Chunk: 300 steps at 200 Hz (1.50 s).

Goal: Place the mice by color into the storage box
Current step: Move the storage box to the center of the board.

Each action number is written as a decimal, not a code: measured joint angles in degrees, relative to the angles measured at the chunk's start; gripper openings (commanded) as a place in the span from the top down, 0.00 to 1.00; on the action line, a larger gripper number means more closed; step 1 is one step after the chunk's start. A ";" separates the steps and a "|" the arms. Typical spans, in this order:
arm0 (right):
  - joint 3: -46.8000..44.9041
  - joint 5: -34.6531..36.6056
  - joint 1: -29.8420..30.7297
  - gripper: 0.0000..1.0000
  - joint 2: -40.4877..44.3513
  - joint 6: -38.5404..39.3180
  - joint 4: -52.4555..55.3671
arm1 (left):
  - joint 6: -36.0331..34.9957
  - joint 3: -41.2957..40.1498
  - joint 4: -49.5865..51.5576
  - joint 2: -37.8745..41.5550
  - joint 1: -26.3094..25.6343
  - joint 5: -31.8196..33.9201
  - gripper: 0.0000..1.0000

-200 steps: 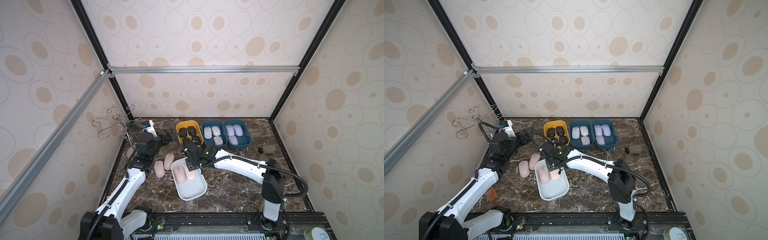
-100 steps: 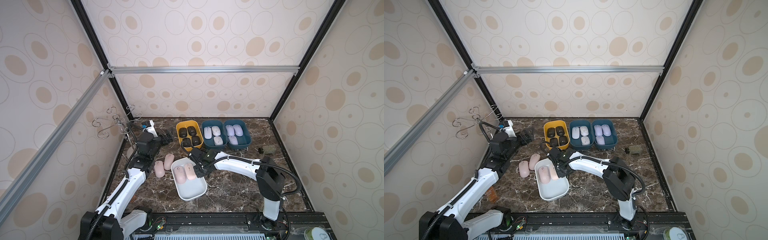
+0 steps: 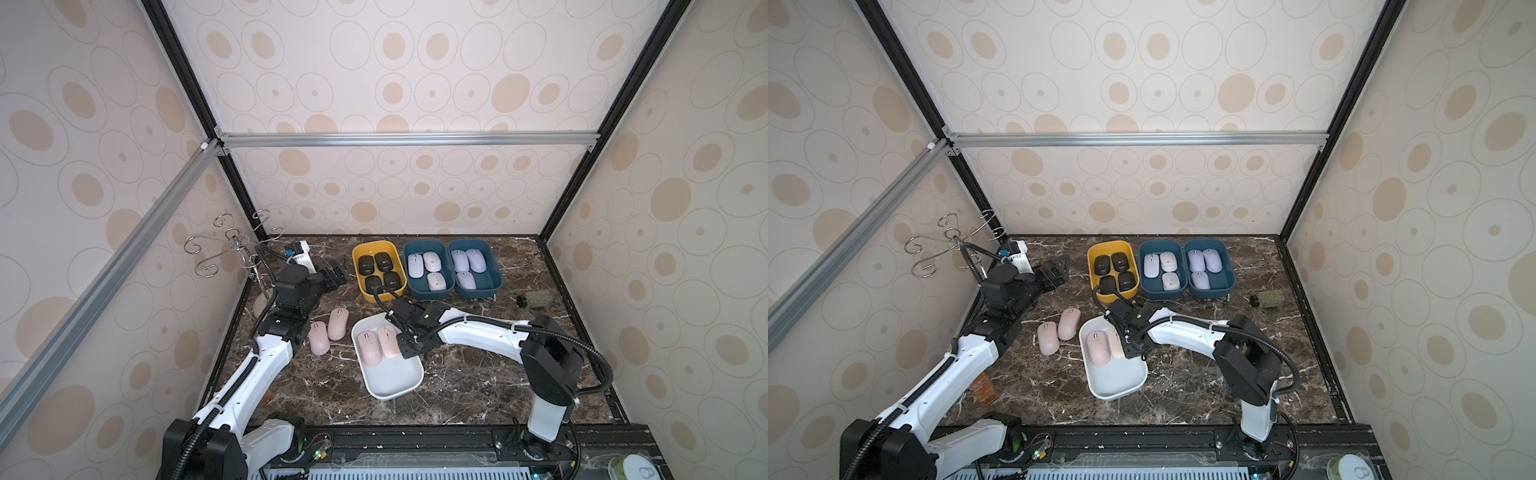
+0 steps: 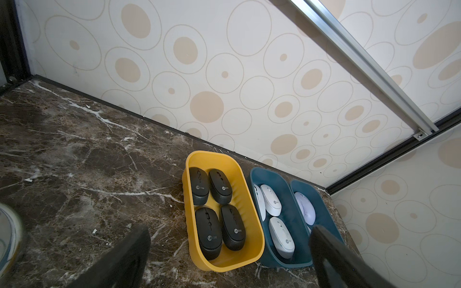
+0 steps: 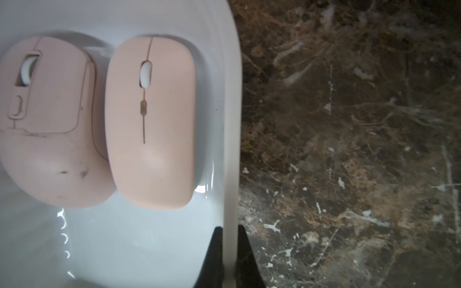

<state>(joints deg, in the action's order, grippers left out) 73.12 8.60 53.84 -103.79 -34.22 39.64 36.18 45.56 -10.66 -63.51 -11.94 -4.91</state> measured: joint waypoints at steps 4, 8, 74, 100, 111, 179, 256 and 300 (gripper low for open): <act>-0.81 0.17 -0.33 0.98 0.72 -0.07 -0.09 | 0.00 0.00 0.00 -0.07 0.00 0.00 0.00; -1.68 0.26 -0.68 0.98 1.44 -0.17 -0.13 | 0.00 0.00 0.00 -0.11 0.02 0.00 0.00; -13.03 0.24 -11.89 0.99 10.38 0.22 -1.25 | -0.02 0.00 0.00 -1.33 0.02 0.09 0.00; -13.03 -0.20 -15.58 1.00 10.19 0.98 -2.38 | -0.26 0.00 0.02 -2.03 0.00 0.46 0.00; -12.98 -0.70 -17.09 1.00 10.01 1.40 -2.80 | -0.44 0.00 0.04 -2.54 0.00 0.81 0.00; -11.43 -1.81 -22.95 0.93 8.46 4.76 -4.00 | -2.34 0.11 2.62 -7.63 0.02 3.30 0.00; -11.39 -0.68 -23.93 0.41 10.62 7.43 -3.74 | -5.68 1.51 6.34 -12.48 0.07 4.90 0.00; -11.50 0.87 -23.93 0.24 22.86 9.11 -2.51 | -6.73 2.69 13.75 -18.51 0.07 4.76 0.00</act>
<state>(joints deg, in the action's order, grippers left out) 61.63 9.47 29.91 -80.93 -25.10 37.12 29.45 48.25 3.09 -82.02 -11.88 -0.14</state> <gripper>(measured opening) 0.733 0.998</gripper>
